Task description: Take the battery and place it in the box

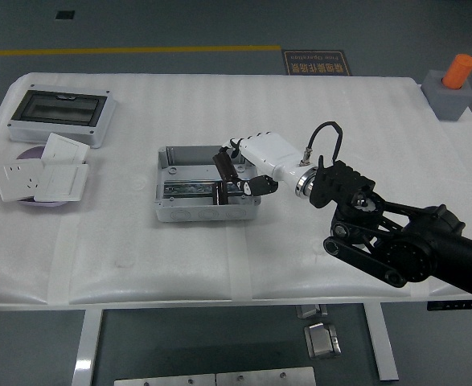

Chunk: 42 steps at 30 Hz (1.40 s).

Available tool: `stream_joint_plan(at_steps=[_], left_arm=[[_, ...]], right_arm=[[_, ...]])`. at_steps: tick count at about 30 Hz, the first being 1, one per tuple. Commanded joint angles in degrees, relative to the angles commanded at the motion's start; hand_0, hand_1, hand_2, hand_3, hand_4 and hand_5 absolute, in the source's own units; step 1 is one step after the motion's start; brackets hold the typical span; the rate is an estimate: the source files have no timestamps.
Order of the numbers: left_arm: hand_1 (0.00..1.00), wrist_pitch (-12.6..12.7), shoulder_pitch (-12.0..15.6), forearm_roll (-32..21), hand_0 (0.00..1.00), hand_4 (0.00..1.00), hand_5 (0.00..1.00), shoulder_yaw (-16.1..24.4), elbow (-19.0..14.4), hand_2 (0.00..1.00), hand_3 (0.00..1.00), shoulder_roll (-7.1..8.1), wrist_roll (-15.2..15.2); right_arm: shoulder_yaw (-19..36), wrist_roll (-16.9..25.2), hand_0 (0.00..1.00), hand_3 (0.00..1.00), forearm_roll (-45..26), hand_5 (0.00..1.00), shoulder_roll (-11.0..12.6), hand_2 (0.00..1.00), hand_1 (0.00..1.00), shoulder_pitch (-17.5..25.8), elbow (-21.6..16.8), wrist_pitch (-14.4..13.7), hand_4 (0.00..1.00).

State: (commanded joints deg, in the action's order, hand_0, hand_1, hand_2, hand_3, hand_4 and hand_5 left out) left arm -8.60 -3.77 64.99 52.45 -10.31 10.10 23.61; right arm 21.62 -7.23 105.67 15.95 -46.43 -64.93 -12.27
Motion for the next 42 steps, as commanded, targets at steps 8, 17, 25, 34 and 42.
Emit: stream_joint_plan(at_steps=[8, 17, 25, 34, 42], left_arm=[[0.631, -0.07, 0.07, 0.15, 0.623, 0.497, 0.158, 0.07, 0.00, 0.470, 0.522, 0.04, 0.03], [0.631, -0.21, 0.88, 1.19, 0.623, 0.501, 0.155, 1.14, 0.00, 0.471, 0.522, -0.03, 0.55], [0.629, -0.06, 2.63, 0.18, 0.623, 0.501, 0.143, 0.75, 0.00, 0.471, 0.522, 0.15, 0.67], [0.626, 0.09, 4.49, -0.70, 0.623, 0.507, 0.133, 0.32, 0.00, 0.472, 0.520, 0.75, 0.68], [0.626, 0.32, 5.55, -2.24, 0.623, 0.508, 0.129, -0.84, 0.00, 0.469, 0.520, 1.35, 0.39]], right_arm=[[-0.42, -0.10, 0.998, 0.974, 0.07, 0.475, 0.07, 0.899, 0.902, 0.42, 0.73, 0.03, 0.914], [2.60, 0.19, 0.998, 0.998, -0.03, 0.526, 1.19, 0.926, 0.925, 2.16, -0.81, -0.69, 0.981], [13.99, 1.49, 0.998, 0.998, -1.77, 0.543, 5.26, 0.914, 0.920, 10.28, -6.77, -1.80, 0.998], [32.03, 6.53, 0.994, 0.954, -8.79, 0.535, 8.30, 0.848, 0.861, 22.25, -11.58, -3.42, 0.993], [45.99, 11.50, 0.951, 0.935, -19.53, 0.531, 7.53, 0.829, 0.835, 31.39, -11.82, -3.54, 0.989]])
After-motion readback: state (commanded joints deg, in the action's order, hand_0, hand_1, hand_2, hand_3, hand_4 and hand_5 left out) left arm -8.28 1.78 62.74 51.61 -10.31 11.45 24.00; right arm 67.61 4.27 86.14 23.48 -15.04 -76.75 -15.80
